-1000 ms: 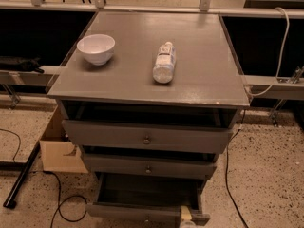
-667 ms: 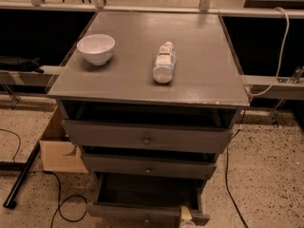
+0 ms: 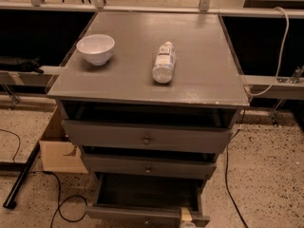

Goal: Open bottom drawer

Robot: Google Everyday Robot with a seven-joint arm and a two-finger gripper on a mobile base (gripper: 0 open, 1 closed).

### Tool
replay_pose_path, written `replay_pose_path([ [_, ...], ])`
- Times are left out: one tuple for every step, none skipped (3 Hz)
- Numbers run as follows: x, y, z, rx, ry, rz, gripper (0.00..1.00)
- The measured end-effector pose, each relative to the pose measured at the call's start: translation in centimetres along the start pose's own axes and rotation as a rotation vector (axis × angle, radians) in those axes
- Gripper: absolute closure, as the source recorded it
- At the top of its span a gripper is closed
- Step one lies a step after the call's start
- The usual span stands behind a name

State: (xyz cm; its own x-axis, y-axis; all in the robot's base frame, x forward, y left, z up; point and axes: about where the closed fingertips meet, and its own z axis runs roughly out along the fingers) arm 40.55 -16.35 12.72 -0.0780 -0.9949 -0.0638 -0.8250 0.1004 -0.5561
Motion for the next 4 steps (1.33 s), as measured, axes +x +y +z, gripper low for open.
replay_pose_path([
  [-0.1,0.0,-0.1,0.000,0.000,0.000,1.00],
  [-0.3,1.2,-0.5,-0.014,-0.014,0.006,1.00],
  [-0.1,1.8,-1.2,-0.017,-0.011,0.010,1.00],
  [-0.1,1.9,-1.2,-0.016,-0.013,0.006,1.00],
])
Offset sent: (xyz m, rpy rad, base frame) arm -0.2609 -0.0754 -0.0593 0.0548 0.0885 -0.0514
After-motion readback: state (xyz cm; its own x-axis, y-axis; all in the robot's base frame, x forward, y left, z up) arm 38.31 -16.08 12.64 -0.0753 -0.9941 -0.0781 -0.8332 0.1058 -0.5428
